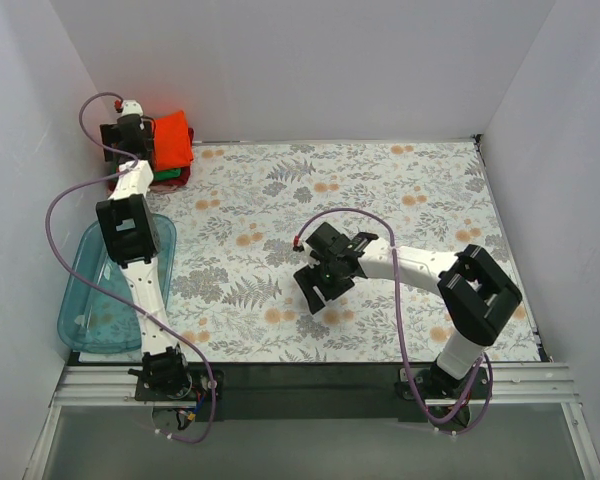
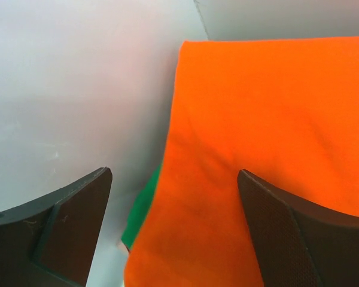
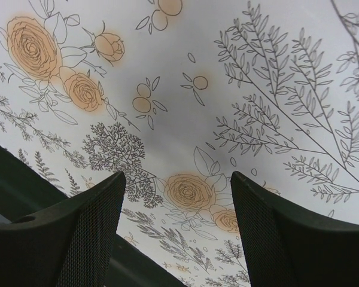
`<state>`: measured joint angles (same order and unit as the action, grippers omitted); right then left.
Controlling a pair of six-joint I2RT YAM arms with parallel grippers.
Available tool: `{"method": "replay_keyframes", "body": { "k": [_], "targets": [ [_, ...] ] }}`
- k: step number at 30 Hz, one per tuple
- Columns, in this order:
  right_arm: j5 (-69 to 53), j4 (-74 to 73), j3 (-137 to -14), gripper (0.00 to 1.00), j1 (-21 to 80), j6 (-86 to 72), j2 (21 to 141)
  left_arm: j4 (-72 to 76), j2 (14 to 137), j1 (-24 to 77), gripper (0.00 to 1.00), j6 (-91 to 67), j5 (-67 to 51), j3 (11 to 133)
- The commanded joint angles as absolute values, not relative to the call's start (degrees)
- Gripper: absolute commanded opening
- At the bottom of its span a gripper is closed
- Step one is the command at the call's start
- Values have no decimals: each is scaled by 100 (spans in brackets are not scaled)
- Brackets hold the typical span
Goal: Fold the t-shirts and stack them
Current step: Neatly place the folded tshirt to the corner, then reset both grippers
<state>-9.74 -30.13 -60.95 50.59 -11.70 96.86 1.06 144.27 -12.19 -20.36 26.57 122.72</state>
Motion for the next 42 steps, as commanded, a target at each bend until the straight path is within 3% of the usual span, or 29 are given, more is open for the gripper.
{"method": "replay_keyframes", "body": {
  "k": [1,9,14,17,23,29,33,42],
  "targets": [
    [-607,-3059,-6038,77,5019,-1450,9273,-315,13248,-1213,86,-3039,2331,12113],
    [509,-3067,-5599,79,4423,-2030,8228,-527,11164,-897,88,-5735,29,10040],
    [1001,-3102,-5388,83,3675,-1995,7323,-597,9618,-389,88,-6354,-1456,8460],
    [1212,-3199,-5388,89,3174,-1890,6681,-782,8555,155,88,-6416,-1625,7693],
    [2019,-3524,-5432,98,2663,-1539,5196,-1686,5901,641,89,-6399,-1135,5926],
    [2759,-3464,-5177,98,2654,-1310,3474,-3461,3641,685,94,-6310,718,5476],
    [3032,-3252,-4756,98,2654,-845,2778,-3359,2219,703,95,-6556,1625,4800],
    [3393,-2831,-3833,98,2654,-817,2084,-3015,1258,703,97,-6732,2153,3482]
  ]
}}
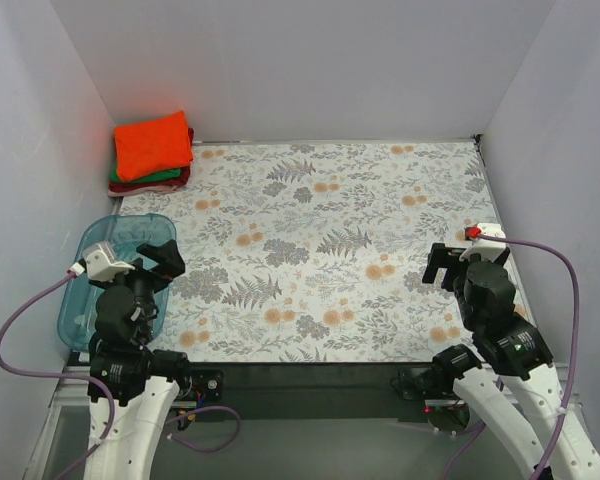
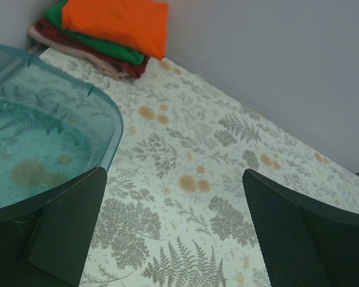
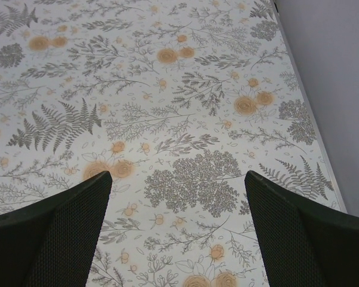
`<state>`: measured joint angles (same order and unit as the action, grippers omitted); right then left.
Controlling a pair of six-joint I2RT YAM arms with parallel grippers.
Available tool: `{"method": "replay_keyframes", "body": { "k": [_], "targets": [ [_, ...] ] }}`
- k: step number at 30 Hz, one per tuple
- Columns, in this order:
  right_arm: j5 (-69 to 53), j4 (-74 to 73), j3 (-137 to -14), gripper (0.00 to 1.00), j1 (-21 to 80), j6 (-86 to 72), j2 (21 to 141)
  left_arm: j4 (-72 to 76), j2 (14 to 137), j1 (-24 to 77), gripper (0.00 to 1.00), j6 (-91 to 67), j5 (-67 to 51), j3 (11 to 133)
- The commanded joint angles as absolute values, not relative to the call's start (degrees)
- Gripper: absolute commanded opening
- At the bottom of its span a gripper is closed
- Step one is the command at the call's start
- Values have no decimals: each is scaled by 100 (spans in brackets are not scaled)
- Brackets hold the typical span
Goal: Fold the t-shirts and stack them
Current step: Reset both grippers
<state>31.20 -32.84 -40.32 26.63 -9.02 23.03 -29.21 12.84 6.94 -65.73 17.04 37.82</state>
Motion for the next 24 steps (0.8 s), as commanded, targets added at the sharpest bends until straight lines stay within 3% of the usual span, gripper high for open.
{"method": "replay_keyframes", "body": {
  "k": [1,11,24],
  "targets": [
    [3401,-2700,-3754,98,2654,-809,1970,-2980,1213,703,98,-6785,2206,3420],
    [3164,-2294,-3278,98,2654,-519,1626,-1917,36,703,98,-6337,1503,2365],
    [2857,-2232,-3252,98,2654,-492,1459,-1899,650,703,98,-6267,1204,2470]
  ]
}}
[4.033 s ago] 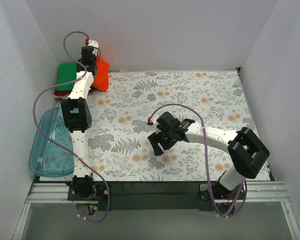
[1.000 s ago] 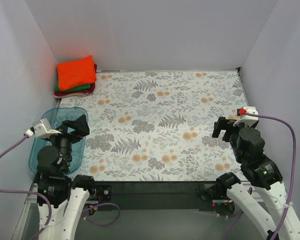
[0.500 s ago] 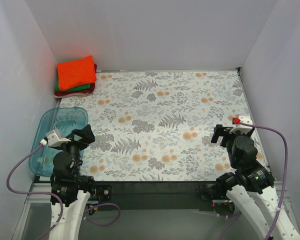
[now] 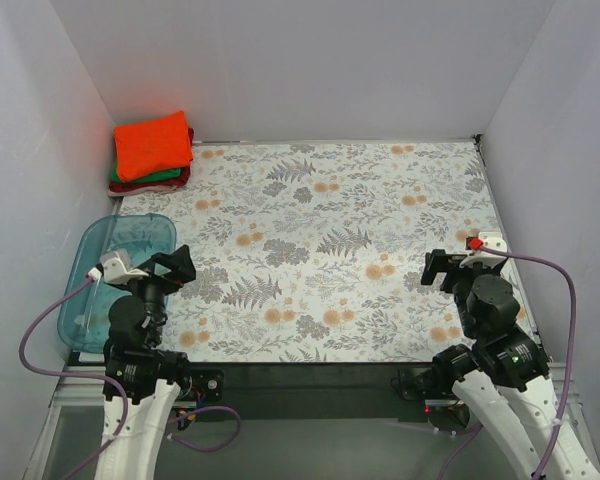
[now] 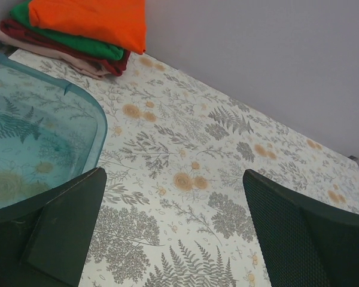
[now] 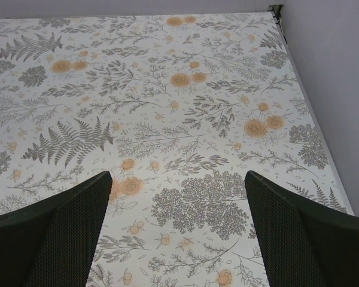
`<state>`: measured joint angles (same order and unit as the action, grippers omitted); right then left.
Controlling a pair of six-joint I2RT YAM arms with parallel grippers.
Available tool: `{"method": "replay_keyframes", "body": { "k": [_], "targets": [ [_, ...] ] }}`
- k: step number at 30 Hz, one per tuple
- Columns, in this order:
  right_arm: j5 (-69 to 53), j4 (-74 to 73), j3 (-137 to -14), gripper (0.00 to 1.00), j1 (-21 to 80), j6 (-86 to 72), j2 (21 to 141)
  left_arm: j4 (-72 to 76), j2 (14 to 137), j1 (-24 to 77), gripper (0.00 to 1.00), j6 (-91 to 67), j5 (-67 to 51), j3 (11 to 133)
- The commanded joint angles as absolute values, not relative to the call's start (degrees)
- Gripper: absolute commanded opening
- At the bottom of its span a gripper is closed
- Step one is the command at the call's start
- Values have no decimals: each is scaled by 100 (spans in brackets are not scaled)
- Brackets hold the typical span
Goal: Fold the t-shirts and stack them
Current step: Reset both grippers
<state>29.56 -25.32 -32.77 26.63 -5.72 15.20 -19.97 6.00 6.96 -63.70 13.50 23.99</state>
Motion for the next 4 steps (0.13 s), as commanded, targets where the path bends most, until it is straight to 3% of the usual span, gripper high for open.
{"method": "replay_keyframes", "body": {
  "k": [1,4],
  "targets": [
    [2830,-2232,-3252,98,2654,-492,1476,-1881,668,703,98,-6258,1169,2461],
    [2821,-2224,-3243,98,2654,-492,1485,-1732,747,703,98,-6109,985,2417]
  ]
}}
